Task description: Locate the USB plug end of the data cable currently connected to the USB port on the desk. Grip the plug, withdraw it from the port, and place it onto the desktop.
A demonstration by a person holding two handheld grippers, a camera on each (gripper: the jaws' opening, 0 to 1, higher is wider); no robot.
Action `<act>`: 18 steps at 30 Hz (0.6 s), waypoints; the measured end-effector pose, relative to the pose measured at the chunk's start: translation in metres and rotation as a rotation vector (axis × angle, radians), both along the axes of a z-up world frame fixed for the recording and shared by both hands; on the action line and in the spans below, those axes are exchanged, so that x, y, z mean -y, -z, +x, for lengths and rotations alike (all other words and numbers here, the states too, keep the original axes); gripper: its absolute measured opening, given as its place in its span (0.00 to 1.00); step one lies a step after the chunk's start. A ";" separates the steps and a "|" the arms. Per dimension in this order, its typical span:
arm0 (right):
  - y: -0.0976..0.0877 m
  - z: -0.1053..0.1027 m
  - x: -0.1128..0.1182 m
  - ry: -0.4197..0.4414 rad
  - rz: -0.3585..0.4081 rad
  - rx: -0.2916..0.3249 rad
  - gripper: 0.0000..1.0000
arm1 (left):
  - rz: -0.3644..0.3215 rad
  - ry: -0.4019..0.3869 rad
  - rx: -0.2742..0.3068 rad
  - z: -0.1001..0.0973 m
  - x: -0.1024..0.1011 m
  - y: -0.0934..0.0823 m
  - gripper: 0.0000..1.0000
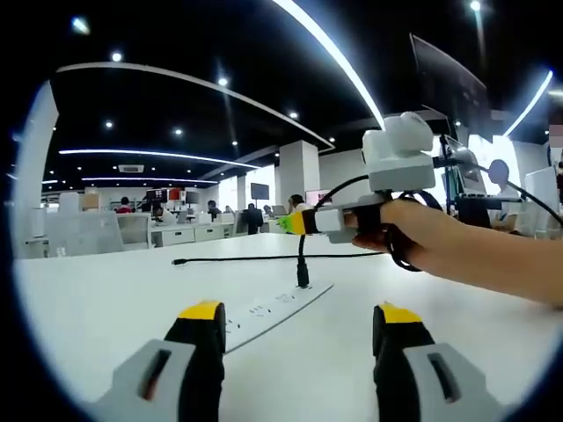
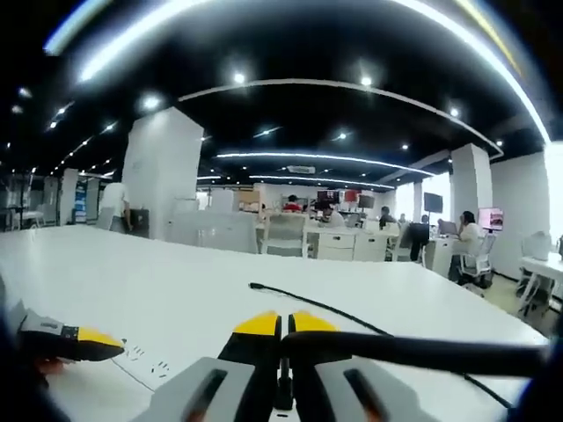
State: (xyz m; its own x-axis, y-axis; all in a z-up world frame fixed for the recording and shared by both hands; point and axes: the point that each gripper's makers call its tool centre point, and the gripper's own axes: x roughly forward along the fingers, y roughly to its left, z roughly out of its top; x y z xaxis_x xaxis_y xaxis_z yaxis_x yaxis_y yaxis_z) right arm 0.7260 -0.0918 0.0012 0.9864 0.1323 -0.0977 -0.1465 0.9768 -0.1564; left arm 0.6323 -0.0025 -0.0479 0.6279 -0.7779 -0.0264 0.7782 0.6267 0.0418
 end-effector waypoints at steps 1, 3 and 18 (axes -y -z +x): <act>0.000 0.002 0.000 0.000 0.003 0.001 0.05 | -0.002 0.000 -0.001 0.000 0.000 0.000 0.68; -0.001 0.004 0.005 -0.003 0.083 0.003 0.05 | 0.000 0.000 -0.001 0.000 0.000 0.000 0.68; -0.002 0.003 0.006 -0.009 0.069 0.009 0.05 | 0.009 0.002 0.003 -0.001 0.000 0.001 0.68</act>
State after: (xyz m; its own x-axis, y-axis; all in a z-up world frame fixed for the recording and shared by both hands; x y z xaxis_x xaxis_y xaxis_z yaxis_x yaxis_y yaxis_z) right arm 0.7287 -0.0978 0.0033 0.9860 0.1470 -0.0787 -0.1539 0.9840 -0.0901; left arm 0.6309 -0.0026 -0.0486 0.6268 -0.7786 -0.0313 0.7790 0.6251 0.0502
